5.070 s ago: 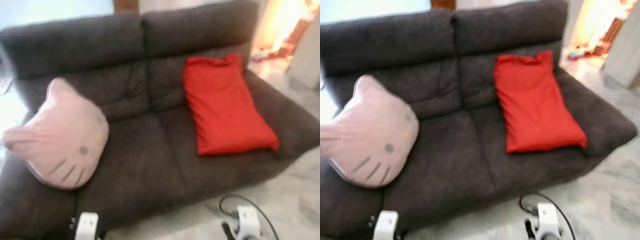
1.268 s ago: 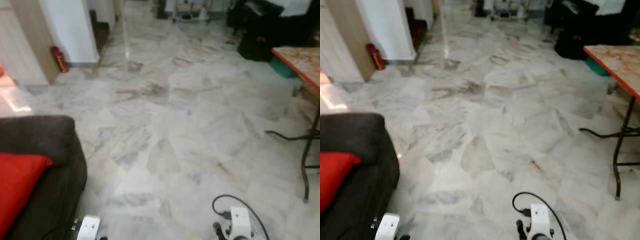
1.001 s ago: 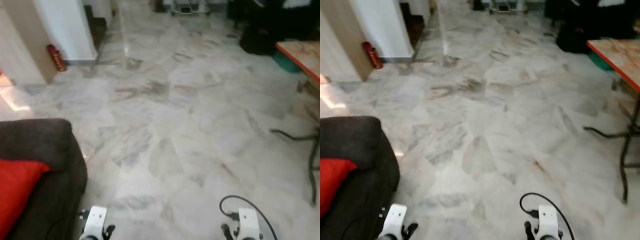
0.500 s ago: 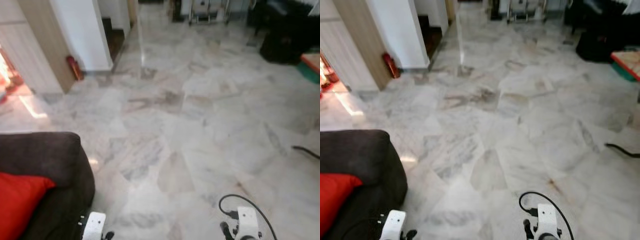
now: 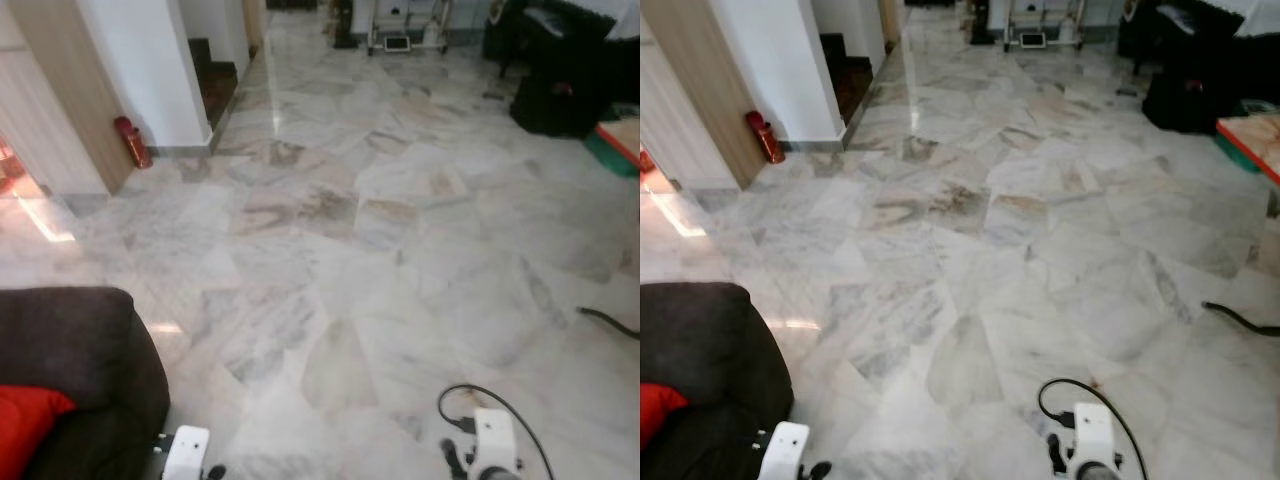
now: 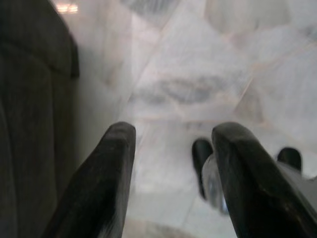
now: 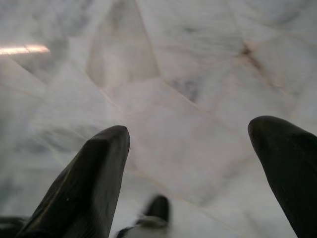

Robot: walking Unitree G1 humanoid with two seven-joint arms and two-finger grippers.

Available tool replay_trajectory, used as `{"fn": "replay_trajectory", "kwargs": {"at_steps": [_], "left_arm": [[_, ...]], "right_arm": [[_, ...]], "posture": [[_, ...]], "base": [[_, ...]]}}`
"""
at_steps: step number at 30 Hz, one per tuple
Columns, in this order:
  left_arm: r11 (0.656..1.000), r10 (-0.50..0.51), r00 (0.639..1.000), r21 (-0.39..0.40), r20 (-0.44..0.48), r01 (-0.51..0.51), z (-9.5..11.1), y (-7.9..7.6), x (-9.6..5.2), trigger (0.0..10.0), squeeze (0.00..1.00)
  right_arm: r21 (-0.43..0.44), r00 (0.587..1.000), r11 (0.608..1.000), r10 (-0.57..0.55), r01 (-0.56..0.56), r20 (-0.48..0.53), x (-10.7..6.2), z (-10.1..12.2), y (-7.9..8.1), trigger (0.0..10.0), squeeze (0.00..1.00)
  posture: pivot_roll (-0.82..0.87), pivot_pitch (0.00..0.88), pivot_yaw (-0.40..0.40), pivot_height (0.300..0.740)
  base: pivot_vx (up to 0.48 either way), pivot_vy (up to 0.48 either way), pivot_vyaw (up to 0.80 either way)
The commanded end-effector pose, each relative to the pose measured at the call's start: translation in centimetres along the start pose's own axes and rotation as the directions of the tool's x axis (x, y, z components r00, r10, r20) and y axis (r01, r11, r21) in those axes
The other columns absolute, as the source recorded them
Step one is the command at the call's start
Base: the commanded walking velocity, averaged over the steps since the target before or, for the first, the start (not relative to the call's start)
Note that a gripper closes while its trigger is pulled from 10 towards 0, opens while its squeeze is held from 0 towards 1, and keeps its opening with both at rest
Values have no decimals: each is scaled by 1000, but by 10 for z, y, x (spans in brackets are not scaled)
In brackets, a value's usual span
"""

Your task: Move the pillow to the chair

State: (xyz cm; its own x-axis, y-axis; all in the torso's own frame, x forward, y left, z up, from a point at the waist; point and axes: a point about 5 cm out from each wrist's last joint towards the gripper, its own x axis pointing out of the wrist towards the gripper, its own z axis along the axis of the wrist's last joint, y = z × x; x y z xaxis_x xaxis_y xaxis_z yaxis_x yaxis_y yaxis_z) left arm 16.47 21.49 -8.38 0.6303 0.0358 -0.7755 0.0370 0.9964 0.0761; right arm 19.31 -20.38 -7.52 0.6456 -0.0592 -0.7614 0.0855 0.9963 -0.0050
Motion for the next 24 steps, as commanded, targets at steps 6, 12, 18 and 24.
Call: {"fn": "replay_trajectory", "kwargs": {"at_steps": [6, 12, 18, 24], "left_arm": [[939, 45, 999, -340, -13, -47, 0, 5, 1, 10000, 0], [954, 41, 999, -297, -18, -44, 0, 5, 1, 10000, 0], [952, 35, 999, -304, -26, -41, 0, 3, 1, 10000, 0], [951, 36, 999, -305, -31, -43, -2, 3, 1, 10000, 0]], "right_arm": [[-28, 1000, 1000, 1, -1, -23, -2, -5, -9, 10000, 0], [-34, 1000, 999, 15, -16, -27, -2, -6, -8, 10000, 0], [-38, 999, 999, 21, -22, -26, -2, -6, -7, 10000, 0], [-41, 999, 999, 24, -25, -22, -2, -5, -6, 10000, 0]], "posture": [[39, 24, 31, 740], [38, 25, 29, 740], [36, 23, 27, 740], [38, 20, 25, 740]], "base": [[317, 0, 0], [330, 0, 0], [331, 0, 0], [330, 0, 0]]}}
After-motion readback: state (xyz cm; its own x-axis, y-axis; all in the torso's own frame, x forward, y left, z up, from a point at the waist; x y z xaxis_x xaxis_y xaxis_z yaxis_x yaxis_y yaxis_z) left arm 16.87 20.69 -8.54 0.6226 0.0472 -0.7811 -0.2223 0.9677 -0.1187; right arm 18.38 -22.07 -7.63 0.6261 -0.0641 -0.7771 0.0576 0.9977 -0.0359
